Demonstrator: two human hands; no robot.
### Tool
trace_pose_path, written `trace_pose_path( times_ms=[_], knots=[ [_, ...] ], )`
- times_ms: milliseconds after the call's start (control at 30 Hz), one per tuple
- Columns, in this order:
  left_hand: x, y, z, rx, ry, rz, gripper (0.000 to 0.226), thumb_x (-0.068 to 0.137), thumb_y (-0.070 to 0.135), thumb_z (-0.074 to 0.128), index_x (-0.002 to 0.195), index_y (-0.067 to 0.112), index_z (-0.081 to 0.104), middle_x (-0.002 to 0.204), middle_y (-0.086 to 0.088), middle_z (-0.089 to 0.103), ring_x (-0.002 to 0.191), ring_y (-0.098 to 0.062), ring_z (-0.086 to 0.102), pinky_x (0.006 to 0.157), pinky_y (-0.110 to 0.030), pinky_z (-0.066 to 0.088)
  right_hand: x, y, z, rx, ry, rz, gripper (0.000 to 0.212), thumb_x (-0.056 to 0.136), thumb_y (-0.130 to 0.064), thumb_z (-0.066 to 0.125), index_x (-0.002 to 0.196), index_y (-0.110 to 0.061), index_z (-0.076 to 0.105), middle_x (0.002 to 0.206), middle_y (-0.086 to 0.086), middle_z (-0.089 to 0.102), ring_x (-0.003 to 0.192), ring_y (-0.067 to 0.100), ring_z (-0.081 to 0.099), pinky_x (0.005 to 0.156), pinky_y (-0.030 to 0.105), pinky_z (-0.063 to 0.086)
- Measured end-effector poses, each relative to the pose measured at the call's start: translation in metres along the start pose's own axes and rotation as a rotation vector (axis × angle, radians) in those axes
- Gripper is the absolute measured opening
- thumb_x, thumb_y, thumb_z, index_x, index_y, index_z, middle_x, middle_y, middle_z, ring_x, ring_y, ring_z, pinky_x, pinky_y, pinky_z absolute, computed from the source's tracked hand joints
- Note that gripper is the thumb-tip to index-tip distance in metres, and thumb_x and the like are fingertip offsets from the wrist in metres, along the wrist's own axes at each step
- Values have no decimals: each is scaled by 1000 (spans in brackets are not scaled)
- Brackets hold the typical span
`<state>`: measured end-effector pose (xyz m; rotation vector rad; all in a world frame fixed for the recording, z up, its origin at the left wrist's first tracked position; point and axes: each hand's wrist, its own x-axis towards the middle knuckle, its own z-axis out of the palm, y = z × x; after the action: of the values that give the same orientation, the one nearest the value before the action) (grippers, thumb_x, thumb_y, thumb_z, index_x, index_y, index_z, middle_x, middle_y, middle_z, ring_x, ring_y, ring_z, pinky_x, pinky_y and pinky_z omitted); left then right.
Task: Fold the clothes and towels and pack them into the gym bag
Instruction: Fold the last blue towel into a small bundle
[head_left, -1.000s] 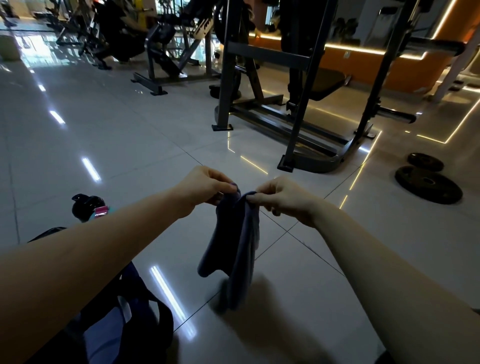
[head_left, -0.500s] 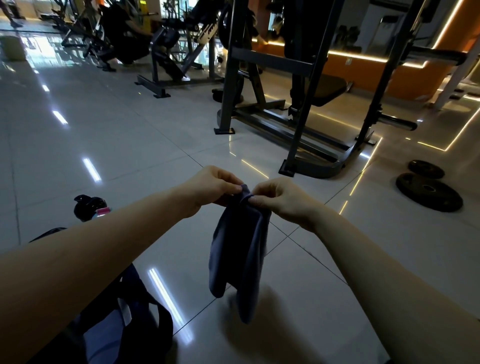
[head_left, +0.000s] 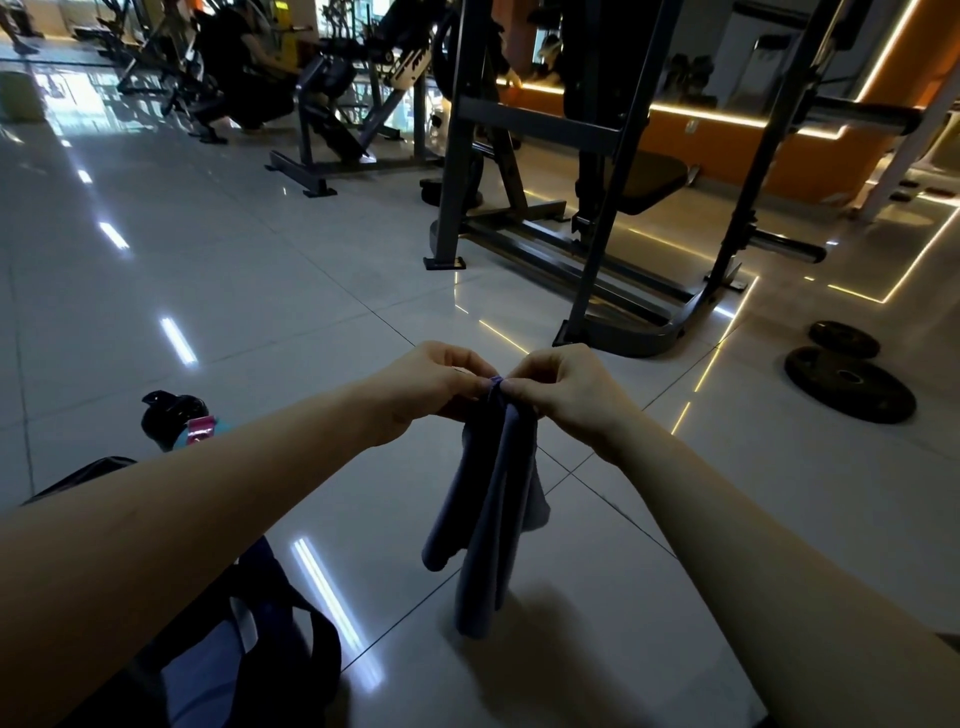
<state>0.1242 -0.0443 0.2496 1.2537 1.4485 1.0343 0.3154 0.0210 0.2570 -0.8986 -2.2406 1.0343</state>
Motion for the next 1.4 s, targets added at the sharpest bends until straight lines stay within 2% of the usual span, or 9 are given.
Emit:
trace_pose_path(
  times_ms=[67, 233, 367, 533, 667, 800, 967, 1133, 1400],
  knots=[
    [0, 1, 1, -6, -13, 8, 9, 96, 7, 65, 101, 5, 72, 102, -17, 75, 97, -27, 74, 89, -37, 60, 1, 2, 2, 20, 41, 24, 14, 92, -18, 71, 89, -6, 74, 82, 7, 72, 74, 11, 68, 65, 21, 54],
    [-1, 6, 3, 23, -15, 44, 10, 97, 8, 64, 103, 2, 70, 97, -14, 74, 92, -24, 73, 89, -36, 59, 2, 5, 6, 38, 100, 70, 17, 91, -27, 71, 96, -12, 66, 92, 10, 68, 86, 25, 67, 76, 39, 58],
    [-2, 12, 2, 106, 17, 87, 9, 97, 10, 65, 101, 3, 70, 98, -15, 75, 91, -23, 73, 87, -34, 59, 1, 2, 8, 21, 31, 75, 16, 99, -25, 60, 101, -11, 68, 94, 6, 68, 89, 19, 65, 80, 35, 54],
    [-2, 5, 11, 227, 190, 226, 11, 92, 11, 70, 99, 13, 62, 81, -9, 74, 77, -15, 73, 78, -31, 60, -1, -3, 5, 75, 115, 55, 17, 99, -18, 58, 95, -3, 65, 87, 10, 62, 78, 14, 57, 73, 29, 47],
    [-3, -26, 17, 423, 196, 343, 21, 79, 3, 67, 82, 22, 60, 80, 3, 69, 83, -16, 69, 82, -47, 58, -2, -6, -9, 164, 210, 36, 14, 97, -13, 58, 91, -4, 66, 86, 11, 61, 78, 17, 57, 75, 32, 49],
    [-7, -54, 31, 485, 178, 281, 12, 83, 15, 76, 90, 25, 73, 90, 12, 73, 90, 0, 68, 88, -35, 57, -3, -7, -19, 149, 274, 7, 11, 99, -15, 58, 94, -8, 65, 89, 6, 61, 81, 14, 57, 74, 26, 47],
    [-5, -47, 64, 345, 388, 311, 24, 82, 41, 81, 101, 26, 77, 97, 16, 72, 93, 2, 66, 84, -19, 51, -4, 0, -23, 134, 367, 13, 12, 98, -18, 61, 97, -8, 67, 90, 6, 64, 80, 11, 60, 73, 25, 49],
    [5, -34, 87, 397, 536, 349, 17, 89, 37, 74, 97, 23, 79, 95, 10, 69, 88, -5, 63, 79, -23, 50, -7, 3, -29, 152, 381, 5, 12, 97, -16, 63, 95, -6, 70, 86, 3, 66, 77, 5, 62, 72, 23, 54],
    [21, -40, 92, 392, 489, 371, 16, 90, 33, 73, 97, 20, 77, 97, 8, 64, 87, -4, 60, 73, -16, 45, -14, 7, -44, 193, 419, 23, 11, 99, -15, 61, 96, -10, 70, 93, 3, 67, 85, 5, 63, 74, 17, 52]
  ],
)
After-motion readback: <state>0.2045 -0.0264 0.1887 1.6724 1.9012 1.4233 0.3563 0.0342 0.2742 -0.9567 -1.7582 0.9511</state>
